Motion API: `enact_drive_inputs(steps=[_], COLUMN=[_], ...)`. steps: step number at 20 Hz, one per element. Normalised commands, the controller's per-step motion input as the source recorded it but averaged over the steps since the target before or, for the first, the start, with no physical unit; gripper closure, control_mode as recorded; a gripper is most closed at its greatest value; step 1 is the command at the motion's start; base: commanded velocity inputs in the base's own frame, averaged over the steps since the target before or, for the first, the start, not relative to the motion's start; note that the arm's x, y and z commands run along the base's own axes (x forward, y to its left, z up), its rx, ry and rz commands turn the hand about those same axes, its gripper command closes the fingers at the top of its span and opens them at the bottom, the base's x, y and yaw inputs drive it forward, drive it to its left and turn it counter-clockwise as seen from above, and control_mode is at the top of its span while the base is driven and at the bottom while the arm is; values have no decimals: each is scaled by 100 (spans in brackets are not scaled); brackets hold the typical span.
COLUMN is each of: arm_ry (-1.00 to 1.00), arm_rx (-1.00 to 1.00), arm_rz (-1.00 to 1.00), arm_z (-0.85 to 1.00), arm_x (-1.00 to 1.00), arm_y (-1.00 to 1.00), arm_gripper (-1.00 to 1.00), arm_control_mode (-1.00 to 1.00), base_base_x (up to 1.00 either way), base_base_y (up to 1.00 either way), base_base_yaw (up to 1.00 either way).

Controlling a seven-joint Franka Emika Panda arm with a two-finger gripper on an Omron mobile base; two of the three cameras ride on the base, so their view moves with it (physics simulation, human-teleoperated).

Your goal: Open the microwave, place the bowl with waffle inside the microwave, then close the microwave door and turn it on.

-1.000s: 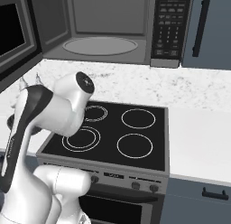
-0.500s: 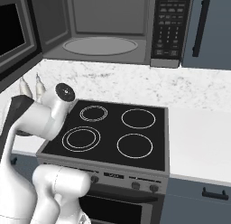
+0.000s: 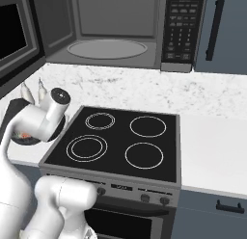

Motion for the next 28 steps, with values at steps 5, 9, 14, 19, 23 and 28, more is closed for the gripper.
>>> enact_drive_inputs(steps=[5, 9, 14, 19, 23, 28], arm_ry=[11, 6, 6, 8, 11, 8], arm_rx=[-1, -7, -4, 0, -2, -2], arm_rz=[0, 0, 0, 0, 0, 0], arm_z=[-46, -46, -58, -33, -10, -25], arm_x=[47, 54, 52, 52, 35, 45], arm_y=[30, 50, 26, 21, 40, 20], arm_gripper=[-100, -100, -100, -100, -100, -100], arm_control_mode=[-100, -100, -100, -100, -100, -100], base_base_x=[0, 0, 0, 0, 0, 0], base_base_y=[0, 0, 0, 0, 0, 0], base_base_yaw=[0, 0, 0, 0, 0, 0])
